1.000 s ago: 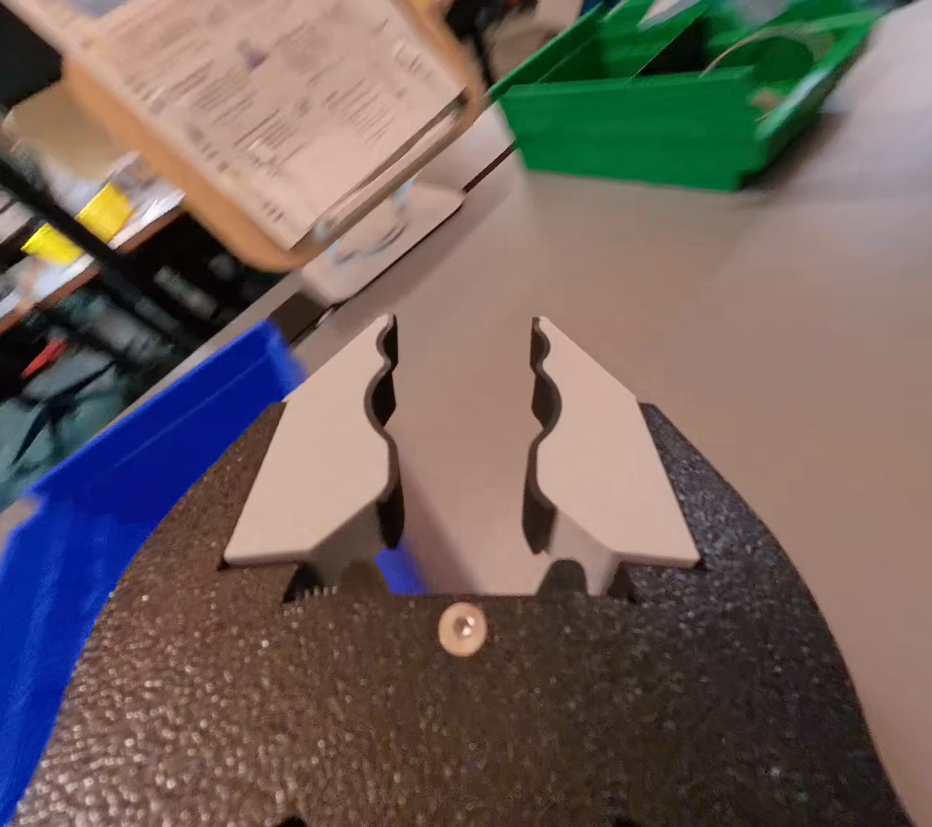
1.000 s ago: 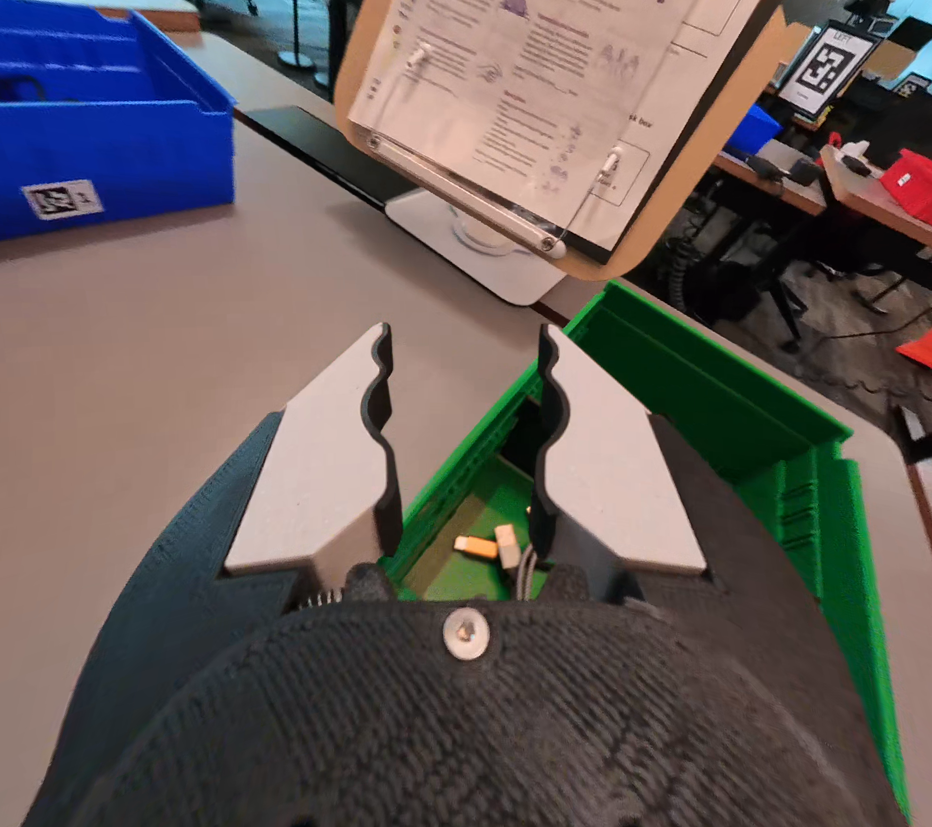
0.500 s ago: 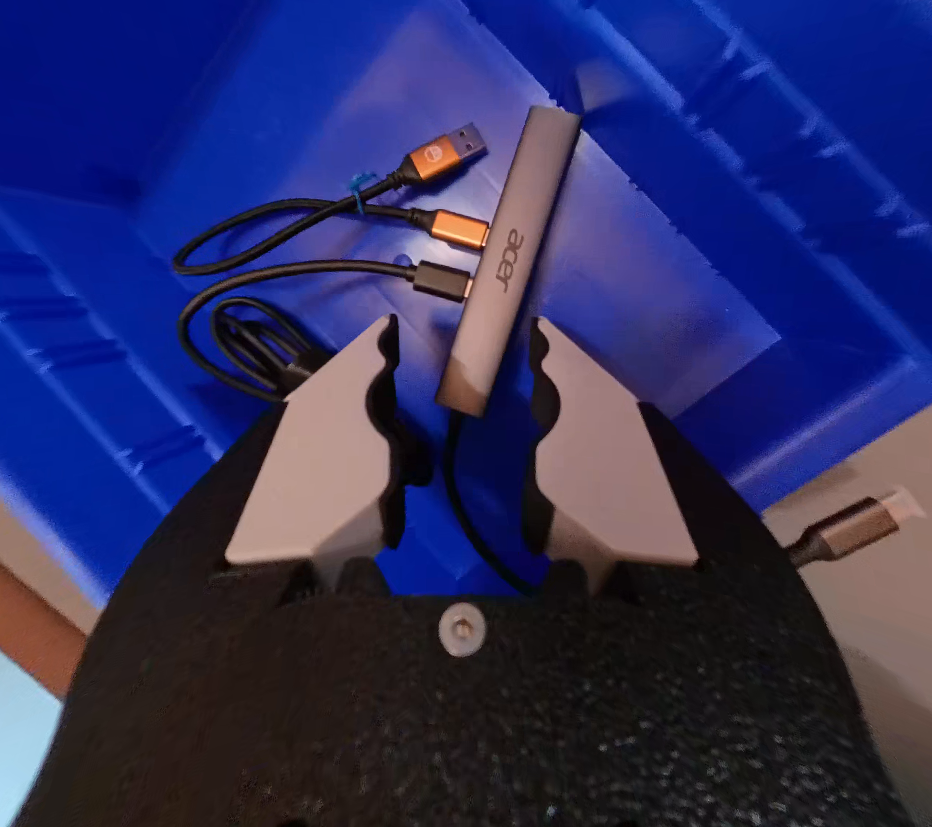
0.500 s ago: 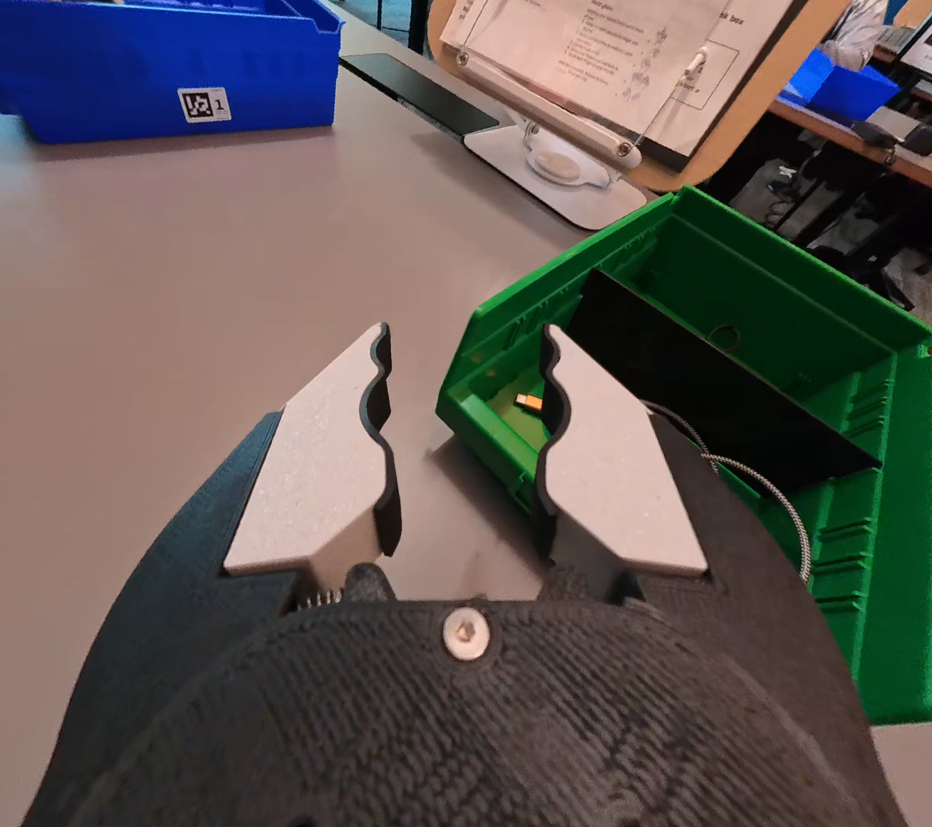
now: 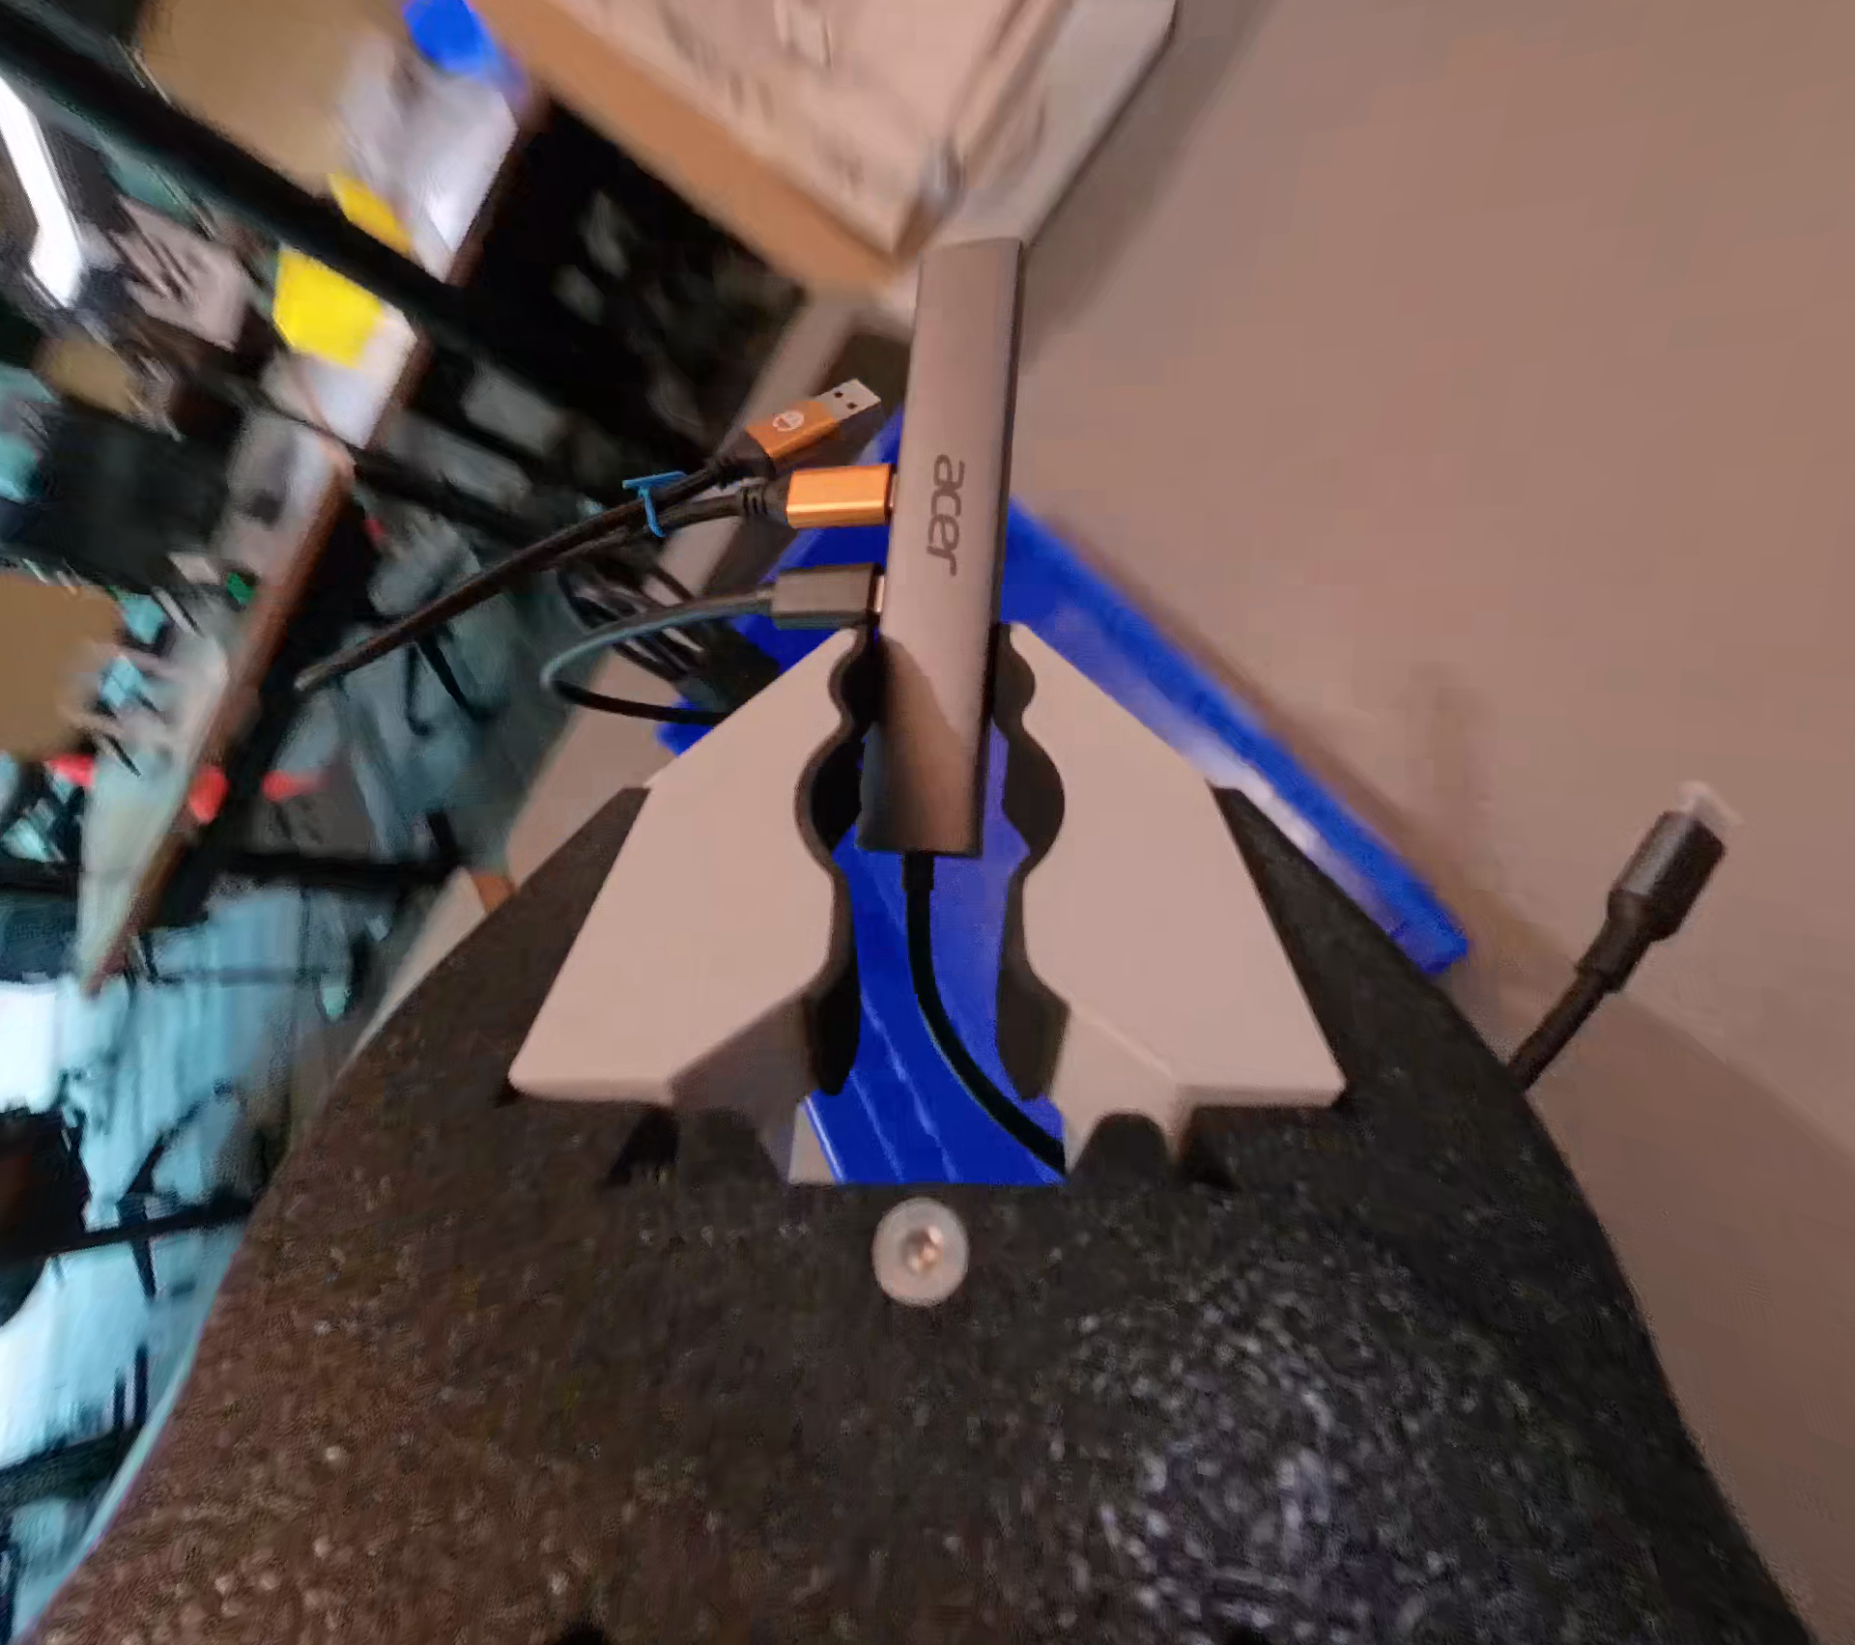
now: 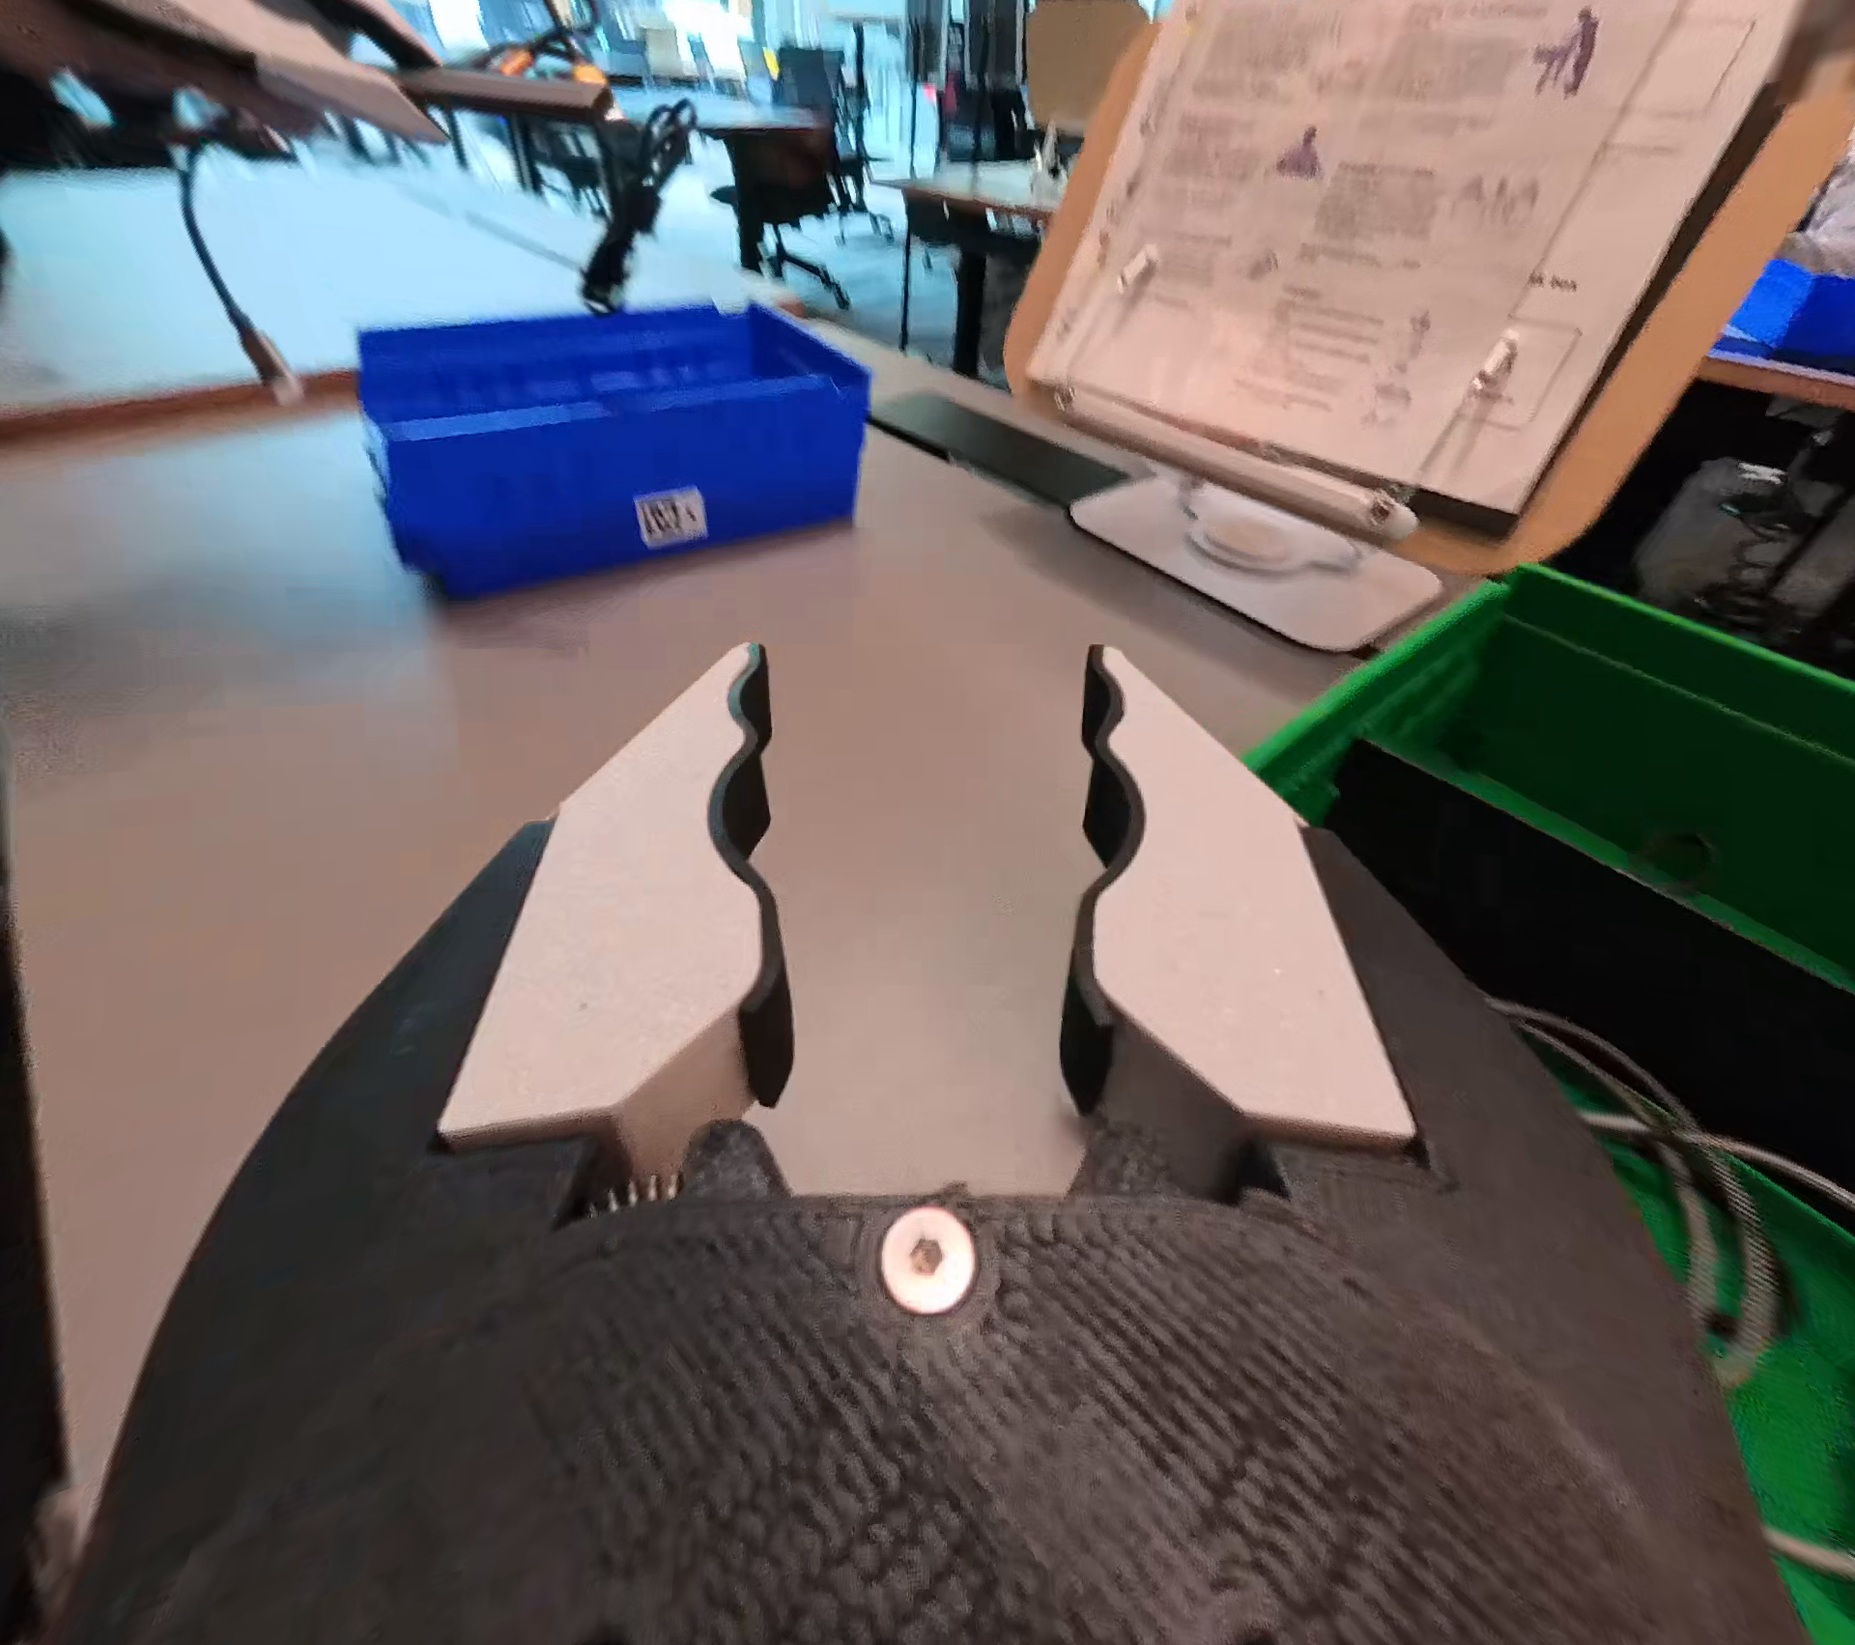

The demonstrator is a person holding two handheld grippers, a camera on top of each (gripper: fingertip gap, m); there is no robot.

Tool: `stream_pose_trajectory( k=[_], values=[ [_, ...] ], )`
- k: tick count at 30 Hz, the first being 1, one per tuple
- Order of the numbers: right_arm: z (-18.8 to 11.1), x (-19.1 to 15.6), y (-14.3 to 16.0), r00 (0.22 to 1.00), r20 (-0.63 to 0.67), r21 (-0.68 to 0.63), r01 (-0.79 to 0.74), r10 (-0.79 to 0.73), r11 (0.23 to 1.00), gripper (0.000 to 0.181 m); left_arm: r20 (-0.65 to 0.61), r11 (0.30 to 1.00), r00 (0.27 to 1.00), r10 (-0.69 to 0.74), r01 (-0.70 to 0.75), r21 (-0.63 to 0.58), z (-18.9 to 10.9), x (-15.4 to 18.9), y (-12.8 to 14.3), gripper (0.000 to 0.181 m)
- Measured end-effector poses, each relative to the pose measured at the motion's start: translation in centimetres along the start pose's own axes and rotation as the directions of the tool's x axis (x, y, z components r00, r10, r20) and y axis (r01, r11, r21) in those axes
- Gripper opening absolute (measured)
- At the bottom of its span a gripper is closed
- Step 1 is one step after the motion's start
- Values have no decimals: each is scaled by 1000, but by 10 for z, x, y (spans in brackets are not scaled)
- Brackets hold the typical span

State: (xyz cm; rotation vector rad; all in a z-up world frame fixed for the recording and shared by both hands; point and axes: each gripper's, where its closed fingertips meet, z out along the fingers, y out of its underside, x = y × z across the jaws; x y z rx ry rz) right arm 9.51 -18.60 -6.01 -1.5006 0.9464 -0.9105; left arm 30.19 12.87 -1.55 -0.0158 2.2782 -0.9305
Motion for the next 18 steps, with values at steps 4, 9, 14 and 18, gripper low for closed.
stream_pose_trajectory(
  k=[4,9,14,18],
  values=[
    [14,-37,-37,970,146,167,-219,195,961,75,-10,945,995,100,-92,315,-46,45,-93,21],
    [27,-110,-59,806,484,127,-449,340,885,82,-34,810,959,281,-219,544,-41,148,-151,21],
    [36,-135,-35,799,523,40,-371,297,928,74,-60,728,901,431,-308,612,0,226,-149,21],
    [40,-133,-2,778,535,-79,-342,329,937,15,12,678,867,498,-398,618,21,246,-141,21]
  ],
)
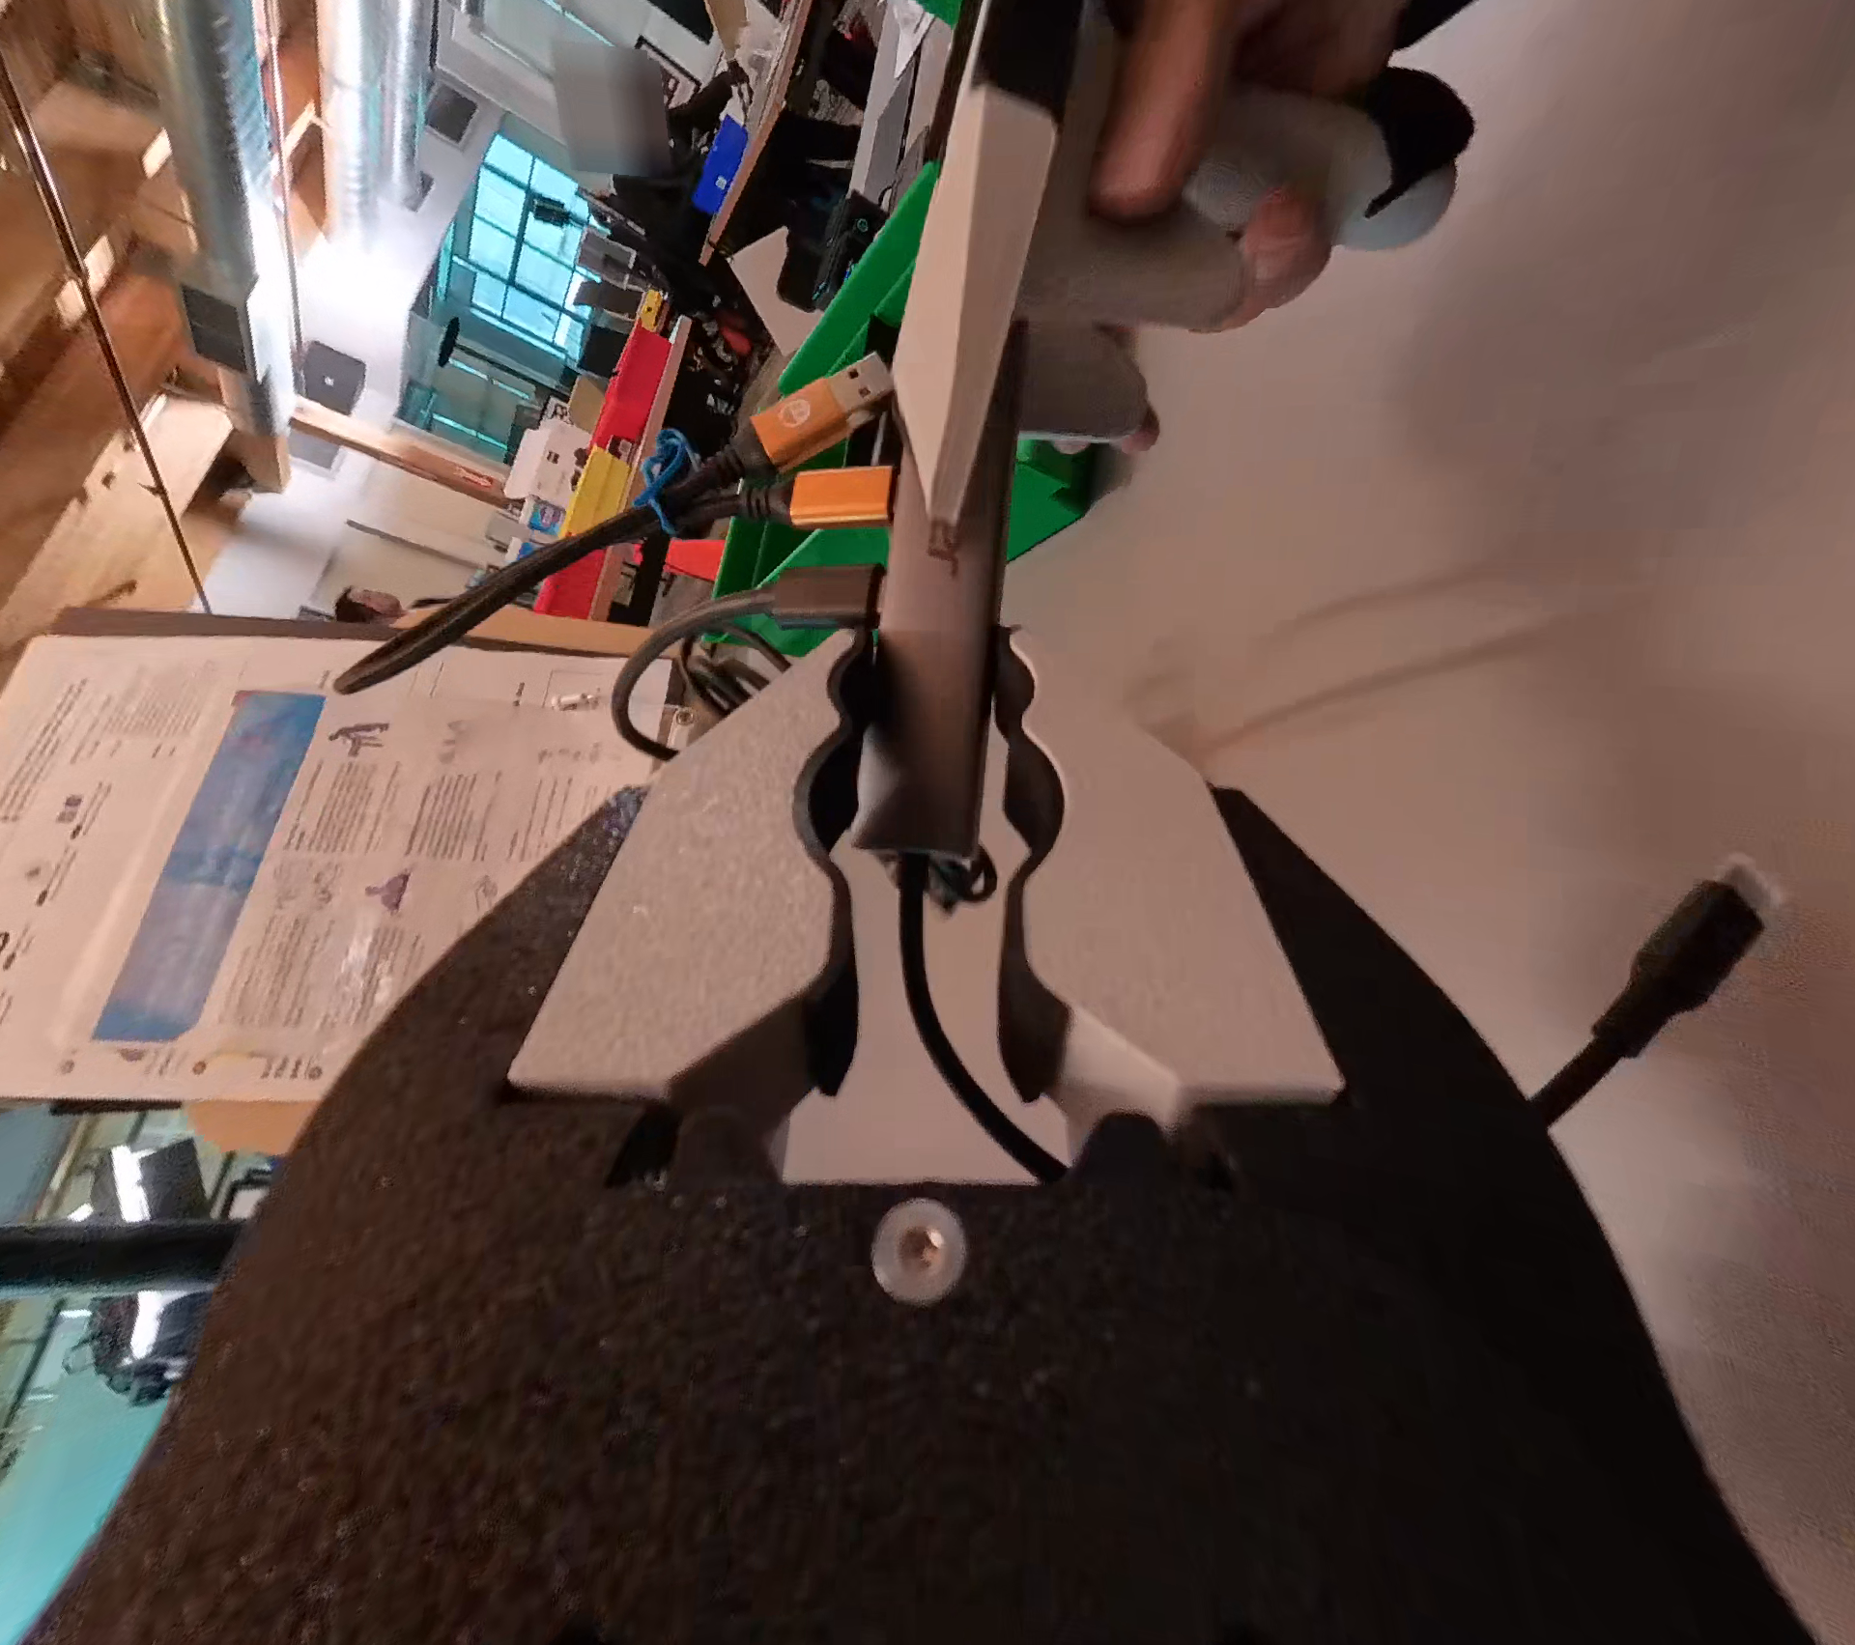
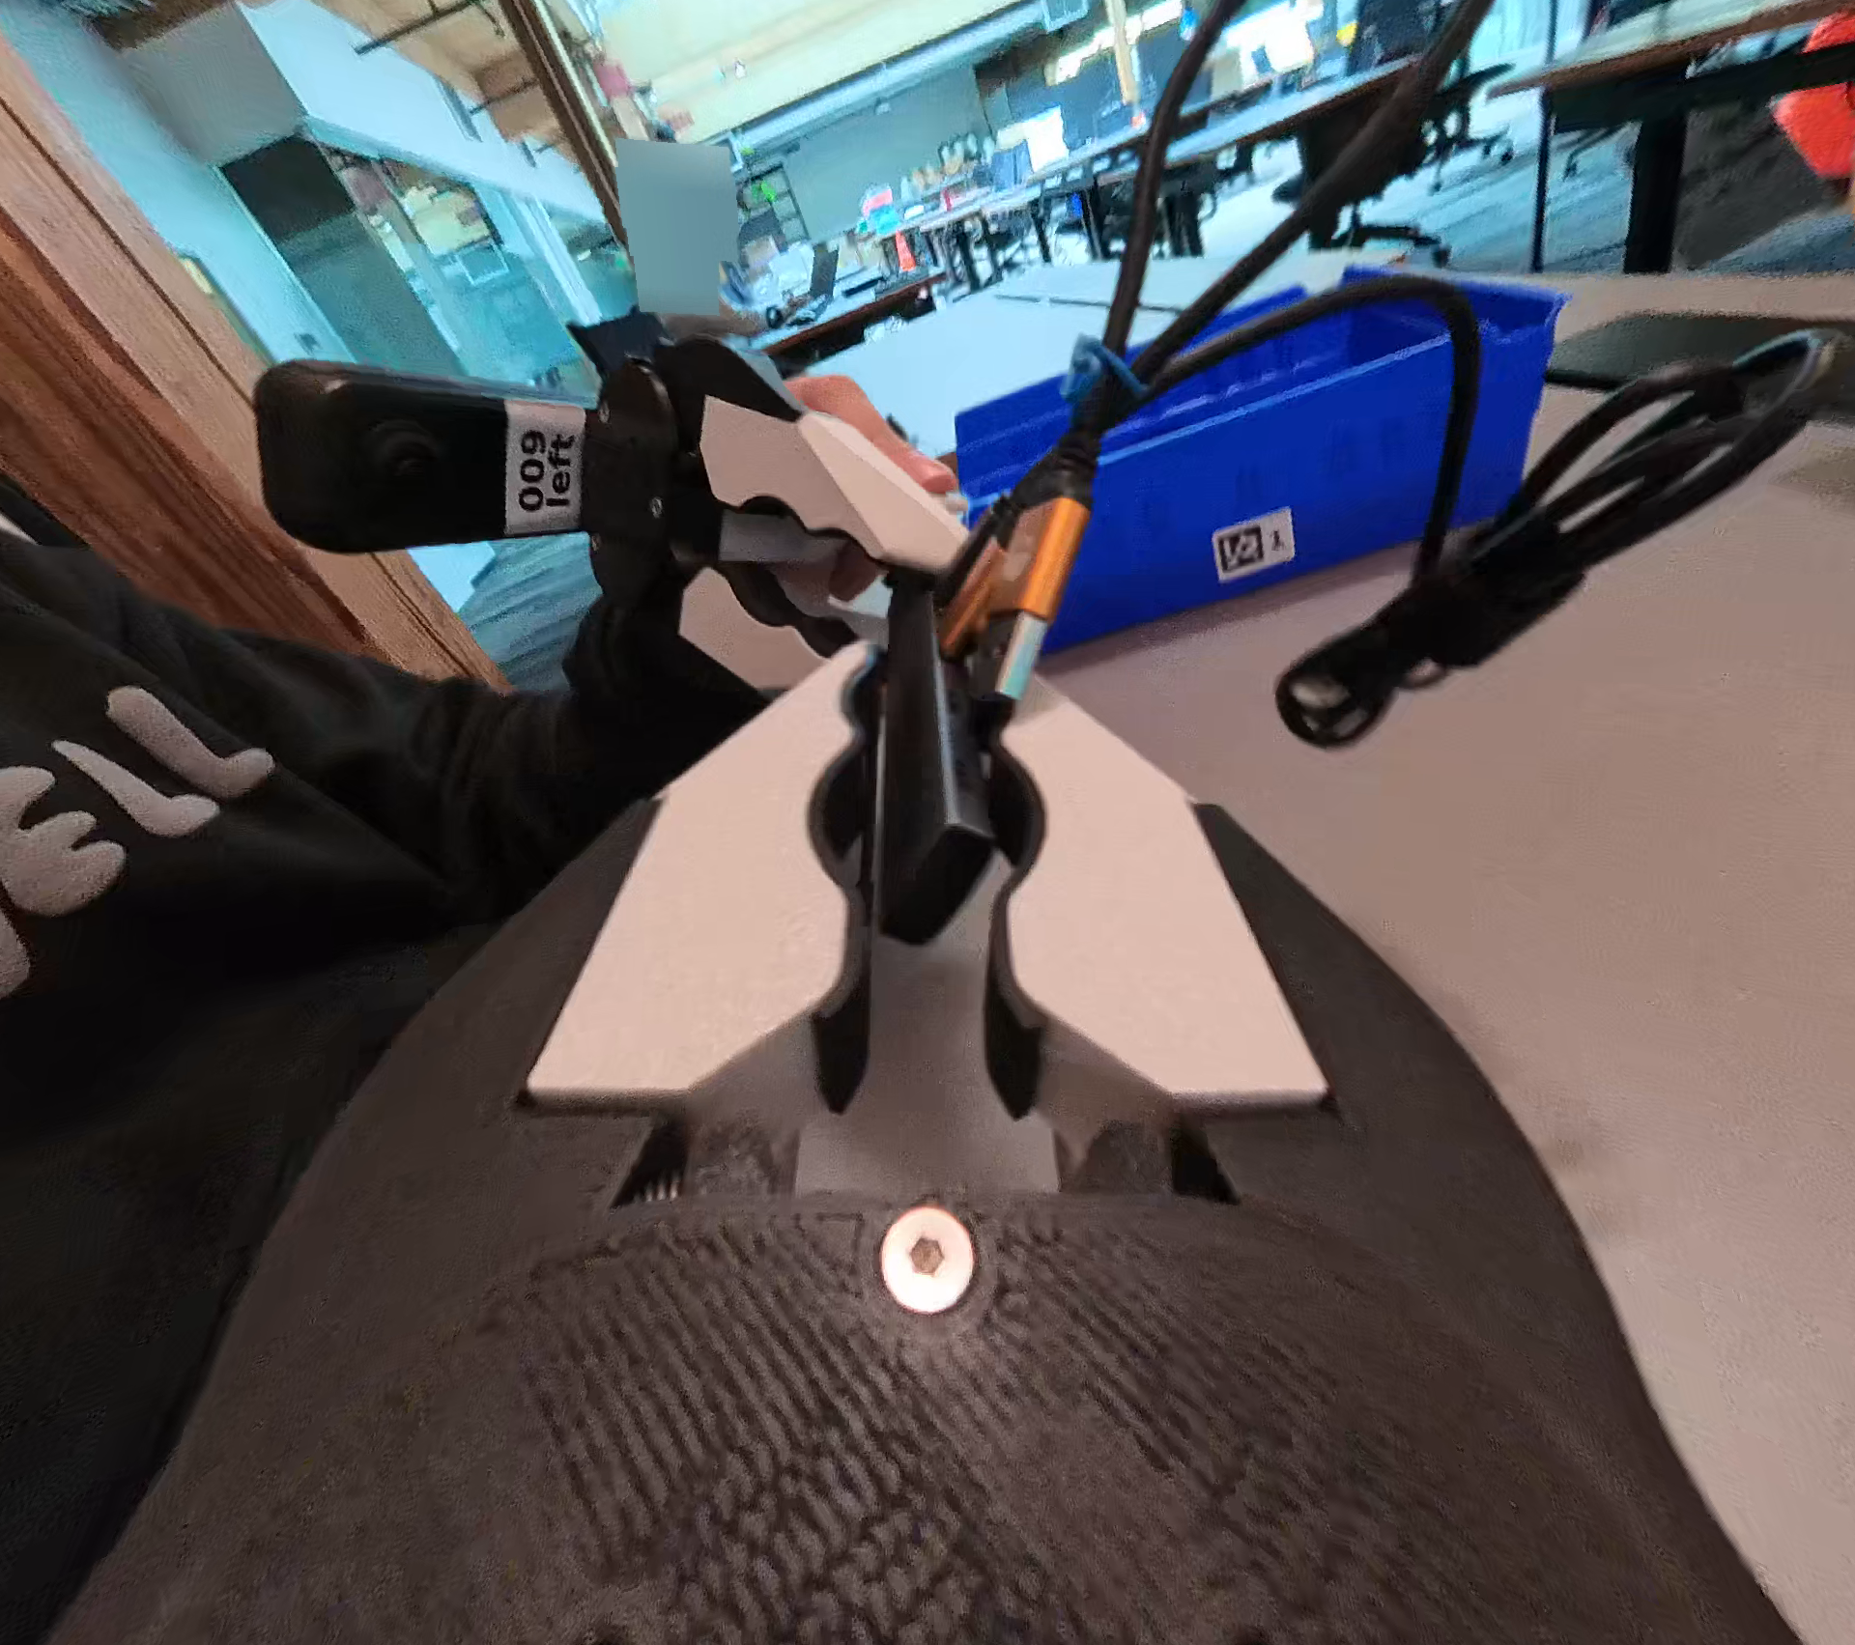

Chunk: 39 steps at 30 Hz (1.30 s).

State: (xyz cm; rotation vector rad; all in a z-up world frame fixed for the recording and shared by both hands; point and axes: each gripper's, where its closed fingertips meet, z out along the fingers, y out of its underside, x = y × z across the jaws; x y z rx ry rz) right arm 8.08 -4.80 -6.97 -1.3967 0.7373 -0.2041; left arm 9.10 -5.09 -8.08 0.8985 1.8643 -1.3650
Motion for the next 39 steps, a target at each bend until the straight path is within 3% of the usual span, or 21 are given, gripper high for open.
stream_pose_trajectory(
  k=[7,10,12,15,17,21,24,28,31,34,39],
  values=[
    [2,4,18,995,95,-56,20,-14,998,11,-55,999,998,-23,24,24,3,14,9,24],
    [-1,2,18,986,102,-38,136,-131,990,10,-81,976,979,-185,193,100,-4,9,2,39],
    [-7,-5,12,953,121,22,275,-276,961,10,-136,918,924,-357,374,132,-12,2,1,43],
    [-18,-11,6,851,81,72,515,-520,854,9,-309,745,730,-610,661,92,-22,5,6,38],
    [-22,-18,6,747,62,80,657,-662,750,8,-443,587,529,-723,810,9,-26,15,9,44],
    [-22,-24,-1,594,-13,82,802,-804,591,8,-640,263,136,-756,959,-106,-28,20,-1,61],
    [-18,-26,0,498,-30,20,867,-867,497,8,-686,78,-44,-726,986,-145,-25,10,-1,59],
    [-11,-34,4,377,-22,-40,925,-926,378,8,-709,85,-53,-703,984,-158,-25,17,-2,59],
    [-10,-38,1,363,-38,-24,931,-931,364,8,-754,88,-57,-655,985,-151,-32,16,-12,54],
    [-11,-36,2,348,-39,-41,936,-937,349,8,-765,143,-38,-643,975,-169,-34,25,-17,57],
    [-14,-34,-4,217,-72,-120,967,-974,224,8,-769,133,-12,-639,983,-126,-41,15,-13,59]
  ],
)
